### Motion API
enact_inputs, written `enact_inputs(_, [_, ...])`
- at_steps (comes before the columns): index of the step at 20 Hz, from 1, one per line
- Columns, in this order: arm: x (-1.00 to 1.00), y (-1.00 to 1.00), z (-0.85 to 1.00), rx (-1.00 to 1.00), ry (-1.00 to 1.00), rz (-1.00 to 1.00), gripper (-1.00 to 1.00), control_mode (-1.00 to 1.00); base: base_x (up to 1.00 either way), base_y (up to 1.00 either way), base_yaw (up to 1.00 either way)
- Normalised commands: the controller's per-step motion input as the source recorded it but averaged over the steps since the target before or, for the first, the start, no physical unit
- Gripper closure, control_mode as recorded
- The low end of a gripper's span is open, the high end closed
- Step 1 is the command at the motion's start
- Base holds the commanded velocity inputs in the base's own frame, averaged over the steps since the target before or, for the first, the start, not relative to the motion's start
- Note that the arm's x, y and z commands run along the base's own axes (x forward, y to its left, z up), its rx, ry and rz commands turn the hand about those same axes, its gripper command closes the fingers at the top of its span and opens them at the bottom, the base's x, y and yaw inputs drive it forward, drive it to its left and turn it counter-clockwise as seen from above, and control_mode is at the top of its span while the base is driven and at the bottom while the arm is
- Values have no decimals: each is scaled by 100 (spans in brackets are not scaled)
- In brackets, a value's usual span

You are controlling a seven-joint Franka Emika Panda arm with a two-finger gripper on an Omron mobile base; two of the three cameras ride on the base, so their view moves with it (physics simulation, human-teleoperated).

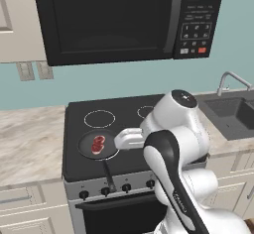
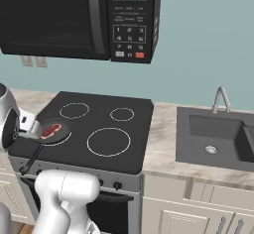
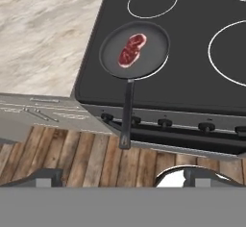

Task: Pick up the pan with the steak in it and place it on the dining table. Then place the steak on the plate.

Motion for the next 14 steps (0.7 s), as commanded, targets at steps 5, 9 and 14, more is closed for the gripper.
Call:
enact_inputs(5, [0,2,-3,0,0,0,-100,-100,0,0,0])
enact_inputs(9, [0,5,-19,-1,0,0,-100,-100,0,0,0])
enact_inputs(14, [0,8,-31,-5,4,0,-100,-100,0,0,0])
